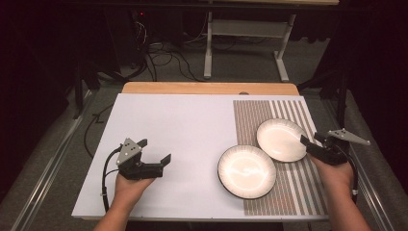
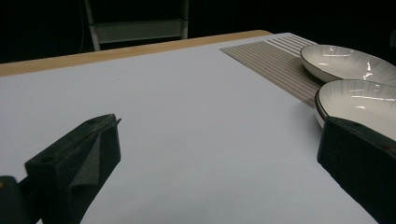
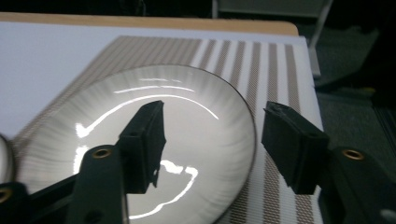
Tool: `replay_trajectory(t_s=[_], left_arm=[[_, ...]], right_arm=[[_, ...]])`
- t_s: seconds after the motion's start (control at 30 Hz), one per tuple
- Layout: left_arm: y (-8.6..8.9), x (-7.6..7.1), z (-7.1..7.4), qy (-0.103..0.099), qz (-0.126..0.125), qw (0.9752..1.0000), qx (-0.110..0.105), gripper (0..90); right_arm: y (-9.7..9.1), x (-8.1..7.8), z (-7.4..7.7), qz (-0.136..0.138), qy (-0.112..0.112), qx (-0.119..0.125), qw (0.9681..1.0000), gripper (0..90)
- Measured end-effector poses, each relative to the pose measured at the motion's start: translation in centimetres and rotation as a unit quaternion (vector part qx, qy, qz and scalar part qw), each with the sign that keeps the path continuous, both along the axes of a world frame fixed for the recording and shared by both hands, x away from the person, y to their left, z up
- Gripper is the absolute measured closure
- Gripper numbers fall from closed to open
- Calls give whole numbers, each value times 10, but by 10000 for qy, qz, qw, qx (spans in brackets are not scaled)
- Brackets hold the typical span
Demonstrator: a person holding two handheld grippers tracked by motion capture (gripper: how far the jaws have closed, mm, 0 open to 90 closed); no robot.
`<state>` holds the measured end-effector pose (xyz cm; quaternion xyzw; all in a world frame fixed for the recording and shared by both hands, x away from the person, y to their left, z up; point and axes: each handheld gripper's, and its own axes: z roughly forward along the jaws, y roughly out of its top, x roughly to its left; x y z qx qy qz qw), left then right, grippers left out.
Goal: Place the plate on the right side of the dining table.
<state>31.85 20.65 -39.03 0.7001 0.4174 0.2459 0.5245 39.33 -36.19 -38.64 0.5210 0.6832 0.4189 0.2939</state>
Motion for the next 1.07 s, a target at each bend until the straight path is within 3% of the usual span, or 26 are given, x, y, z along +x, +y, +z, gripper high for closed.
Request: replay_trajectory(t_s=[0.13,0.27,0.47,0.57,0.73,0.8,1.07], left_arm=[[3,-1,2,-69,-48,10000,13,1],[6,-3,6,-88,-99,9998,-118,1],[12,-10,13,-242,-134,9995,-162,1],[17,-14,14,-257,-102,9994,-213,1],[17,-19,10,-267,-108,9995,-86,1],[17,-19,9,-242,-132,9996,-72,1],[12,-19,9,-230,-77,9997,-96,1]], right_arm=[[20,-20,13,388,-401,73,9984,264],[49,-41,24,911,-675,123,9935,167],[93,-64,30,1557,-805,105,9845,62],[109,-71,28,1732,-754,102,9819,6],[118,-77,20,1727,-787,53,9818,5],[116,-77,18,1702,-786,-10,9823,5],[106,-80,21,1656,-861,132,9823,6]])
